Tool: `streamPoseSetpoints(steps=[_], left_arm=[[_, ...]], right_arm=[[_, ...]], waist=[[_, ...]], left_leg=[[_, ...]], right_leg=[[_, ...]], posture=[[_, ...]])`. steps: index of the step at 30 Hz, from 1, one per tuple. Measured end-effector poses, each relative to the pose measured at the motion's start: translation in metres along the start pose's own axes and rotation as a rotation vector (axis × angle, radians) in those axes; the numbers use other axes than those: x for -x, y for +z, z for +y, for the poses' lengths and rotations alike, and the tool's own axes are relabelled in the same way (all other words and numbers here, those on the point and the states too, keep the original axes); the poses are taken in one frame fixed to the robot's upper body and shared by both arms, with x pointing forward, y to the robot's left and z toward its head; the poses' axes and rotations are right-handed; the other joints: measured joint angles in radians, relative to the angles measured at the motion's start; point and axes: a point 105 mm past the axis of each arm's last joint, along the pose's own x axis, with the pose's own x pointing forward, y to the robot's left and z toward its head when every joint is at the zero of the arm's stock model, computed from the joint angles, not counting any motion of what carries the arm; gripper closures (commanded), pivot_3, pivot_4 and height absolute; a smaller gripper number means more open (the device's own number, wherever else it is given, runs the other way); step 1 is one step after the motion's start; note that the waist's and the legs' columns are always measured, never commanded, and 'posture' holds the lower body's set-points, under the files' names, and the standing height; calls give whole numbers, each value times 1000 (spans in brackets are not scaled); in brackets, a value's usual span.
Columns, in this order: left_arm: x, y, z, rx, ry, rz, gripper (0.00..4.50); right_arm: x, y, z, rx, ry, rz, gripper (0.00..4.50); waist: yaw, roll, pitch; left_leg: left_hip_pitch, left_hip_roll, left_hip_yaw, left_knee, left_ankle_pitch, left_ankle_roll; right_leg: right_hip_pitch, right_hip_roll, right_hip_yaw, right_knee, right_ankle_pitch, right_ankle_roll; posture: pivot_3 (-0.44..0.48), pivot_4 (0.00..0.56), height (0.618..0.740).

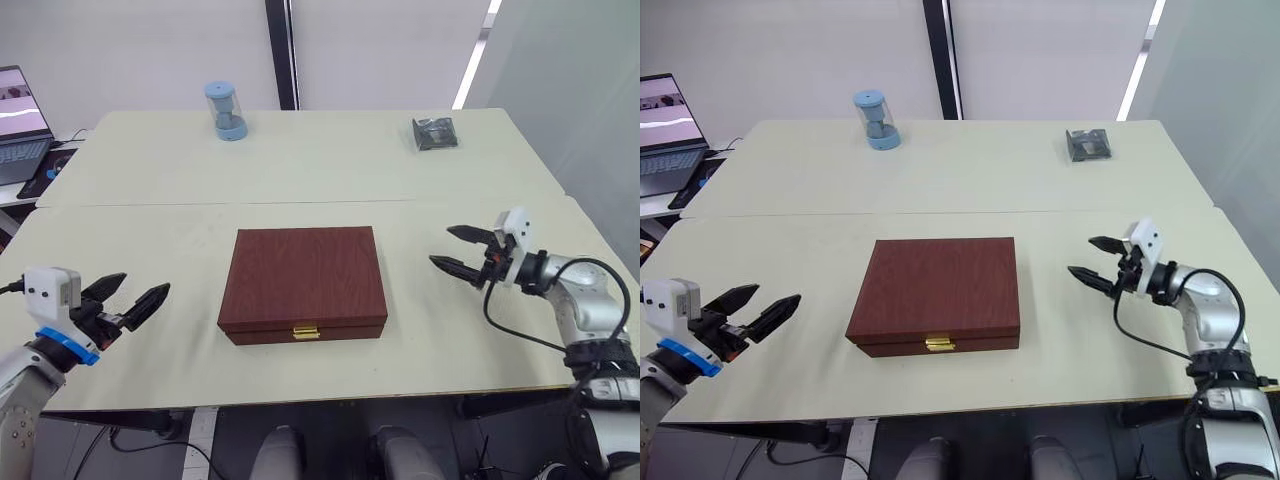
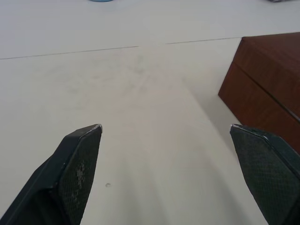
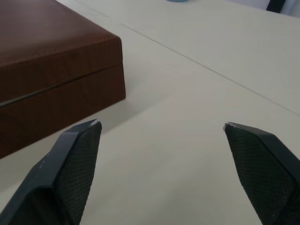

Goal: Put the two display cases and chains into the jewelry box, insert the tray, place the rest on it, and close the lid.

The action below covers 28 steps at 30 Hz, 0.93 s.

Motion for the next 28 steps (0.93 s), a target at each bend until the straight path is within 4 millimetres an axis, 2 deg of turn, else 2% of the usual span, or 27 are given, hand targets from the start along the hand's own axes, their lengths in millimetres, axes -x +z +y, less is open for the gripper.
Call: streamPoseSetpoints(steps=[3, 10, 16, 23, 28], left_arm=[[2, -5, 9, -28, 16, 39, 0], [2, -1, 23, -69, 24, 74, 0], [0, 5, 30, -87, 19, 78, 0], [-3, 3, 33, -96, 12, 105, 0], [-4, 3, 32, -92, -2, 106, 0]], right_arm=[[13, -13, 3, -13, -28, 43, 88], [46, -33, -4, -41, -126, 119, 88], [56, -33, -8, -18, -134, 151, 88], [72, -38, -14, -9, -156, 197, 88], [73, -40, -13, -14, -157, 201, 88]], waist=[[-1, 0, 0], [0, 0, 0], [-1, 0, 0], [0, 0, 0], [-1, 0, 0]], left_leg=[[0, 0, 0, 0, 0, 0], [0, 0, 1, 0, 0, 0], [0, 0, 0, 0, 0, 0], [0, 0, 0, 0, 0, 0], [0, 0, 1, 0, 0, 0]], right_leg=[[0, 0, 0, 0, 0, 0], [0, -1, 0, 0, 0, 0], [0, 0, 0, 0, 0, 0], [0, -1, 0, 0, 0, 0], [0, -1, 0, 0, 0, 0]], posture=[[0, 150, 740], [0, 150, 740], [0, 150, 740], [0, 150, 740], [0, 150, 740]])
